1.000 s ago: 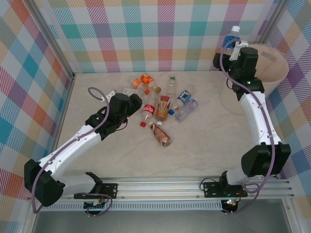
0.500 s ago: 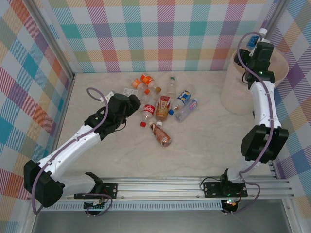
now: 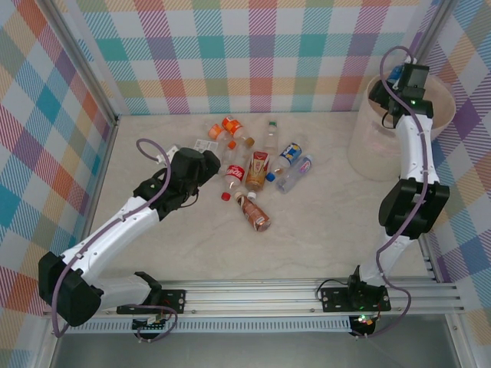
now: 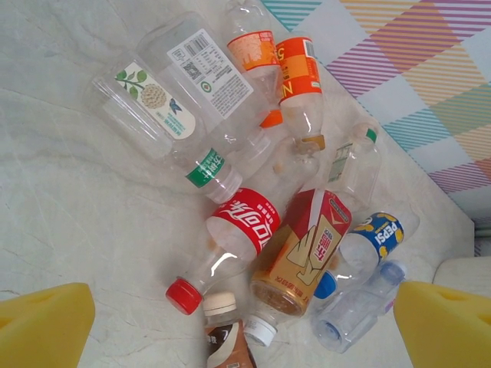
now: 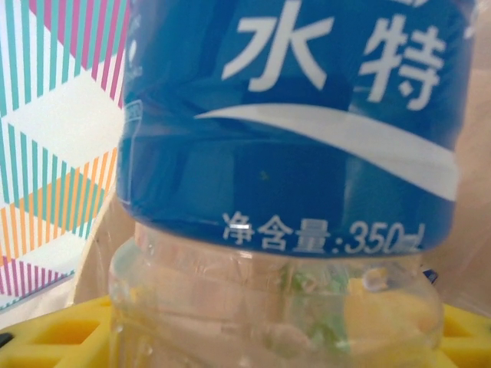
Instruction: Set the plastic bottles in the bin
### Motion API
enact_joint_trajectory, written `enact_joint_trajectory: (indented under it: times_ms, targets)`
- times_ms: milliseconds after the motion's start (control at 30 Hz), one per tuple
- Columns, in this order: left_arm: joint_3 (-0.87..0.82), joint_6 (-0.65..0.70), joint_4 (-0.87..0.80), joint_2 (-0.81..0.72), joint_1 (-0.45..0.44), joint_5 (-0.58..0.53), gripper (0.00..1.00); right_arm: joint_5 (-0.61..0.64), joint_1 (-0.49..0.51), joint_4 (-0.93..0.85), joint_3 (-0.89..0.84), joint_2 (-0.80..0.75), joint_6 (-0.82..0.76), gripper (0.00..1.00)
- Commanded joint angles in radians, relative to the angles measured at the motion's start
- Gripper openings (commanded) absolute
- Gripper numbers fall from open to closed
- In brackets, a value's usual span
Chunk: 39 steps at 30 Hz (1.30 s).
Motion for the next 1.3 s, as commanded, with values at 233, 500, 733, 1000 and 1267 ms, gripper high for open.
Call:
enact_joint_trajectory:
  times_ms: [233,500,733,1000,1267]
  targets:
    - [0.006,-0.013,-0.029,0.043,0.018,0.009,1.0,-0.28,-0.002,-0.056,0.069,0.022,0.023,0.64]
    - [0.012,-0.015,-0.033,0.061,0.019,0.023,1.0,-0.425,0.002,-0.052,0.078,0.042,0.053,0.62]
    - [0.01,-0.018,-0.039,0.062,0.021,0.021,1.0,-0.457,0.016,-0.049,0.083,0.036,0.054,0.7]
    - [0.01,-0.025,-0.044,0.077,0.024,0.027,1.0,-0.331,0.018,-0.027,0.033,-0.044,0.065,0.92]
    - [0.015,-0.034,-0.052,0.097,0.027,0.043,1.0,-0.275,0.018,0.043,-0.08,-0.169,0.06,0.99]
